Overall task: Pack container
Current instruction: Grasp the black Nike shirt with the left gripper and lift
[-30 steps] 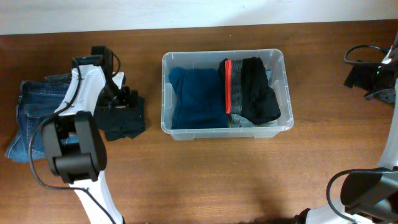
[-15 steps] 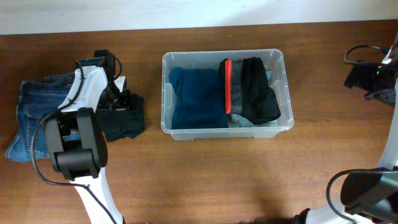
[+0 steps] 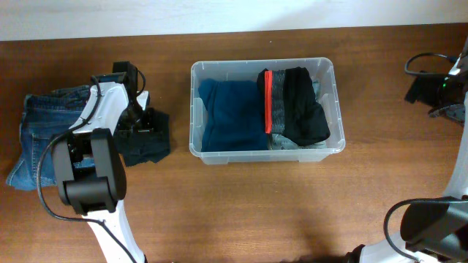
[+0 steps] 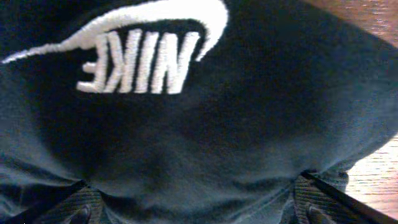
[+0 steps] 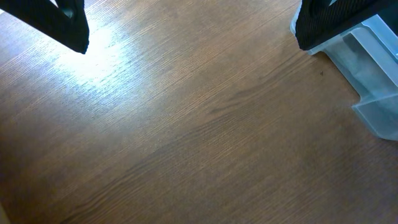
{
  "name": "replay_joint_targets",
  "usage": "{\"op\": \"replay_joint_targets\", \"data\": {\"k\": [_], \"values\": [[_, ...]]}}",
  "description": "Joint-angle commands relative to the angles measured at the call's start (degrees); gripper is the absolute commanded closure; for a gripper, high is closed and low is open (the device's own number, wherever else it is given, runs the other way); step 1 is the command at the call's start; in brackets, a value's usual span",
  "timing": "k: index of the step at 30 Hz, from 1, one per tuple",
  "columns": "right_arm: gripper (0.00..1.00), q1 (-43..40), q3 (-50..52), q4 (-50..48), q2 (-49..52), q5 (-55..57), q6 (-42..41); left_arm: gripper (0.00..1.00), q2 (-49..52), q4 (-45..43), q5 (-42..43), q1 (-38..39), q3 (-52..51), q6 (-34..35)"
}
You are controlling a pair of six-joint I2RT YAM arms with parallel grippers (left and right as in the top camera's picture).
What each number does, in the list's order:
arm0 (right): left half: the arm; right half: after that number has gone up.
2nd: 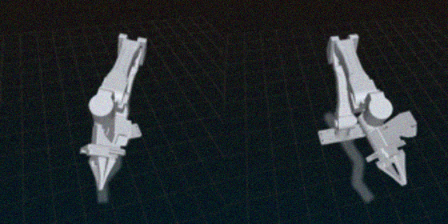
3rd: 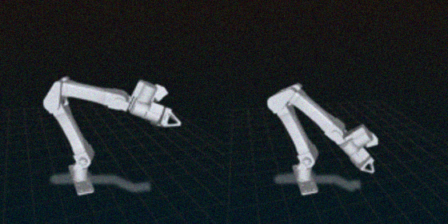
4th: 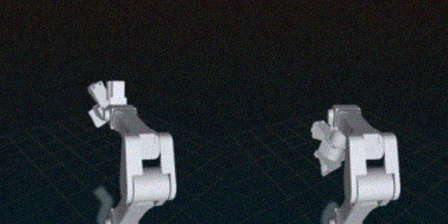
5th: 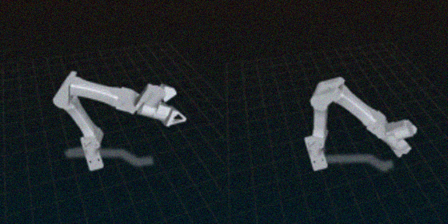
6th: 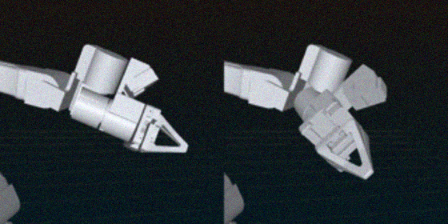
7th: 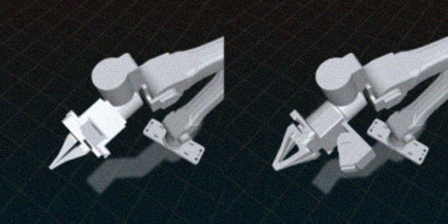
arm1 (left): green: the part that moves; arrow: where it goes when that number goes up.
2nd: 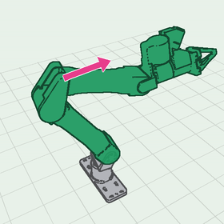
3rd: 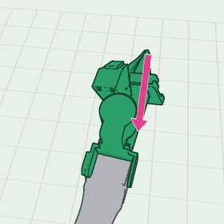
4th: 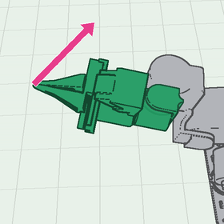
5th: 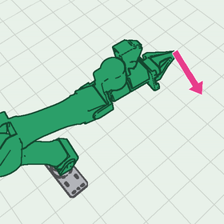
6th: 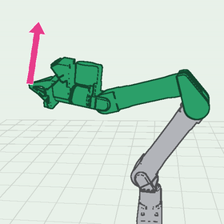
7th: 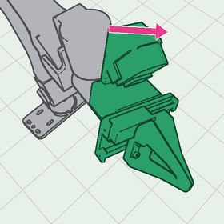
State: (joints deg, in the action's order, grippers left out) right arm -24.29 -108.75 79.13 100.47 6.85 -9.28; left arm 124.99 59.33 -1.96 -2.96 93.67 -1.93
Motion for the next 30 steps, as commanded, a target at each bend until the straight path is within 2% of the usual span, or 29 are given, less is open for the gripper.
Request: {"op": "replay_joint_targets", "data": {"k": [1,5,8,12,15,16,19,21,24,30], "values": [[0.02,-0.2,0.1,0.0,0.2,0.7,-0.7,0.07,5.3,-1.2,1.9,-0.5,-2.7,-0.7],[0.02,-0.2,0.1,0.0,0.2,0.7,-0.7,0.09,5.5,-1.2,1.9,-0.4,-2.8,-0.7],[0.01,-0.2,0.1,0.0,0.2,0.7,-0.7,0.19,5.5,-1.2,1.9,-0.4,-2.8,-0.7],[0.02,-0.2,0.1,0.0,0.2,0.7,-0.7,0.22,5.5,-1.2,1.9,-0.4,-2.8,-0.7],[0.02,-0.2,0.1,0.0,0.2,0.7,-0.7,0.29,5.5,-1.2,1.9,-0.4,-2.8,-0.7],[0.02,-0.2,0.1,0.0,0.2,0.7,-0.7,0.36,5.5,-1.2,2.0,-0.4,-2.8,-0.7],[0.02,-0.2,0.1,0.0,0.2,0.7,-0.7,0.65,5.5,-1.2,2.0,-0.4,-2.8,-0.7],[0.02,-0.2,0.1,0.0,0.2,0.7,-0.7,0.76,5.5,-1.2,2.0,-0.4,-2.8,-0.7],[0.02,-0.2,0.1,0.0,0.2,0.7,-0.7,0.99,5.5,-1.2,2.0,-0.4,-2.8,-0.7],[0.02,-0.2,0.1,0.0,0.2,0.7,-0.7,0.99,5.4,1.8,2.0,-0.4,-0.1,-0.7]]}}
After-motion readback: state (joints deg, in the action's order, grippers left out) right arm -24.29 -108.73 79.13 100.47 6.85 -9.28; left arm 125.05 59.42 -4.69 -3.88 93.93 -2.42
